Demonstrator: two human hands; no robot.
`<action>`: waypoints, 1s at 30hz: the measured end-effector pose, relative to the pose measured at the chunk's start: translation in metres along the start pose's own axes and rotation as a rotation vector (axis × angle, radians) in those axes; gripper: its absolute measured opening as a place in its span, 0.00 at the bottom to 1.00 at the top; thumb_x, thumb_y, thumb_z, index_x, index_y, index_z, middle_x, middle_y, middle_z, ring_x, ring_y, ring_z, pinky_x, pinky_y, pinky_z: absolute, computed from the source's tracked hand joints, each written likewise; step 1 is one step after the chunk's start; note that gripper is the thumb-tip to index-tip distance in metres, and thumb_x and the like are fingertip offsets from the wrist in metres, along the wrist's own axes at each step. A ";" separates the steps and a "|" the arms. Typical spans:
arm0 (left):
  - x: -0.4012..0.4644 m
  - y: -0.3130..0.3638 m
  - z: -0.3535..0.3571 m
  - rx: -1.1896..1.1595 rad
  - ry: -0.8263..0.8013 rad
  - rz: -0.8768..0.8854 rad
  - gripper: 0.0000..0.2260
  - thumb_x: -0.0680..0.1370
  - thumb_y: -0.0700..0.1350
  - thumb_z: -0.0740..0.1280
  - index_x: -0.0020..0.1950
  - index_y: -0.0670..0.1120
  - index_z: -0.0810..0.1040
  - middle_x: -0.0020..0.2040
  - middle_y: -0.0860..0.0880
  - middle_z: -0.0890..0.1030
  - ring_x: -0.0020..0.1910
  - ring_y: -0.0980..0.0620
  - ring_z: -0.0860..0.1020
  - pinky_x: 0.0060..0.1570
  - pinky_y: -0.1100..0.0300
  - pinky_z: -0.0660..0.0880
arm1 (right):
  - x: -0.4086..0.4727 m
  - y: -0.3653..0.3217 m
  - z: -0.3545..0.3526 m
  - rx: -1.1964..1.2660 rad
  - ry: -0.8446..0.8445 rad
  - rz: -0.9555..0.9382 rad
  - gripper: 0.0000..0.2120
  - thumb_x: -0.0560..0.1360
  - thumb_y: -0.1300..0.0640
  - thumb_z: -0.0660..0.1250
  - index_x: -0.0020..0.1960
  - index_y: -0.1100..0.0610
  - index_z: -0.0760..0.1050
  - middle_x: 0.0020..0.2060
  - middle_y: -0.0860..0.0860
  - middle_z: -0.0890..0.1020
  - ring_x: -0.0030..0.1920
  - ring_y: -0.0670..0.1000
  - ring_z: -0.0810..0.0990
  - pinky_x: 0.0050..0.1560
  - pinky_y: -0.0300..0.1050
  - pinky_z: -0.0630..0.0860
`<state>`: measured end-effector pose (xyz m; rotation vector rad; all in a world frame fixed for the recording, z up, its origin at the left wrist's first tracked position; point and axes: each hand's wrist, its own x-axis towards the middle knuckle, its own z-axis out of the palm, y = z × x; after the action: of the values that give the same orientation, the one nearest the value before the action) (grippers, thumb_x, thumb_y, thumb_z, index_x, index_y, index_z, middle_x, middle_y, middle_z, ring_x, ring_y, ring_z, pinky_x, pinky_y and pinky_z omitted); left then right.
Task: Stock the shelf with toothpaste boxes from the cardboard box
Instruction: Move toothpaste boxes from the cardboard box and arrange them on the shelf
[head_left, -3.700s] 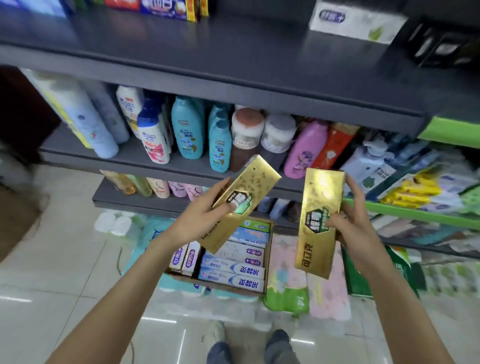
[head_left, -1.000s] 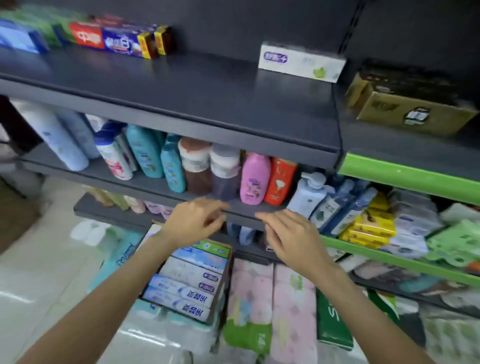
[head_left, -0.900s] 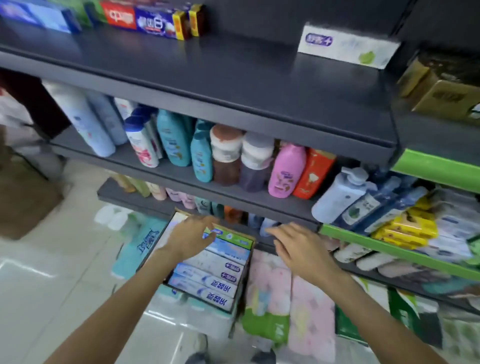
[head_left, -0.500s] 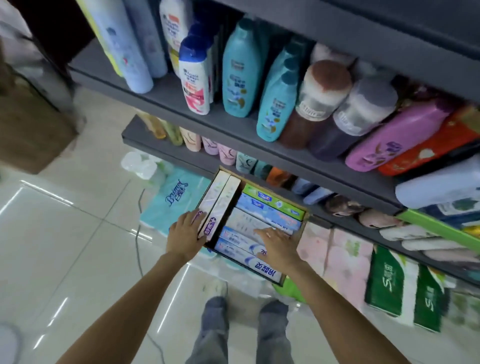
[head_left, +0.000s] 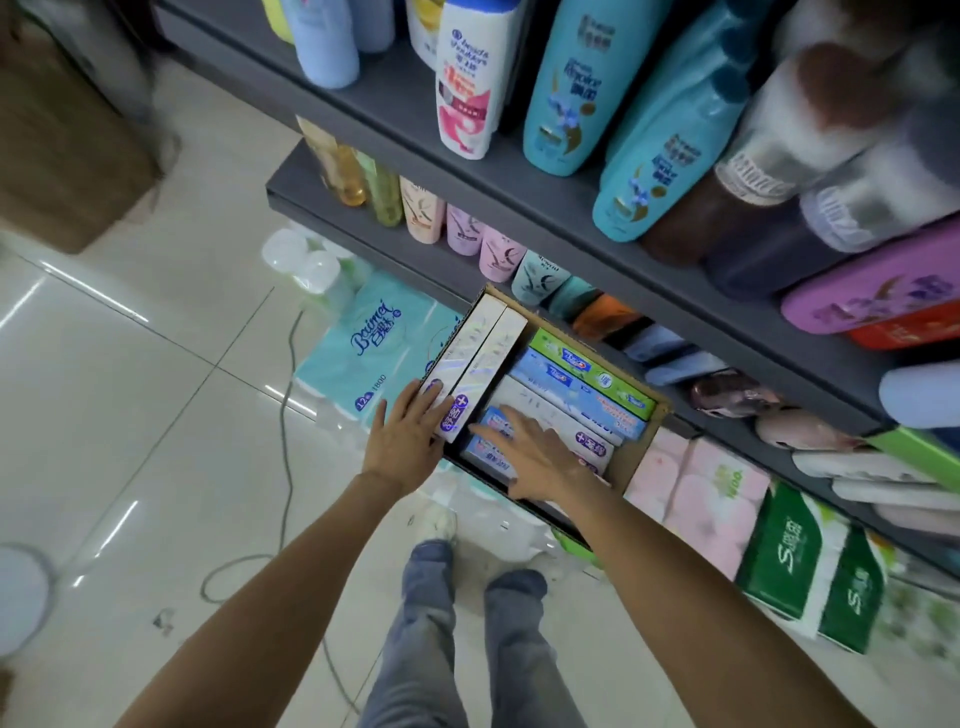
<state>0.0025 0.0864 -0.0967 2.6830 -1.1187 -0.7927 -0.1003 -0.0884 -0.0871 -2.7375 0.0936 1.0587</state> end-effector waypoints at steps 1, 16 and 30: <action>0.001 0.000 -0.001 0.012 -0.009 -0.001 0.25 0.79 0.49 0.57 0.76 0.55 0.56 0.77 0.56 0.51 0.76 0.51 0.46 0.74 0.45 0.50 | 0.000 -0.001 0.001 0.057 -0.009 0.039 0.45 0.69 0.54 0.72 0.75 0.40 0.47 0.74 0.58 0.51 0.70 0.62 0.60 0.61 0.56 0.70; -0.007 0.027 -0.029 -0.372 0.071 -0.120 0.32 0.71 0.67 0.50 0.70 0.53 0.69 0.73 0.50 0.65 0.73 0.48 0.58 0.71 0.51 0.55 | -0.049 0.005 -0.033 0.456 0.352 0.157 0.41 0.71 0.55 0.71 0.74 0.38 0.50 0.58 0.53 0.67 0.52 0.54 0.74 0.42 0.47 0.71; -0.034 0.155 -0.121 -0.385 0.191 0.273 0.48 0.65 0.56 0.75 0.76 0.55 0.48 0.61 0.46 0.73 0.56 0.45 0.75 0.50 0.52 0.74 | -0.136 0.003 -0.114 1.649 1.228 0.467 0.37 0.66 0.61 0.77 0.67 0.51 0.61 0.55 0.46 0.77 0.53 0.45 0.78 0.60 0.51 0.75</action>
<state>-0.0521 -0.0111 0.0686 2.1814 -1.1199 -0.6158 -0.1259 -0.1174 0.0862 -1.3093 1.1380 -0.6831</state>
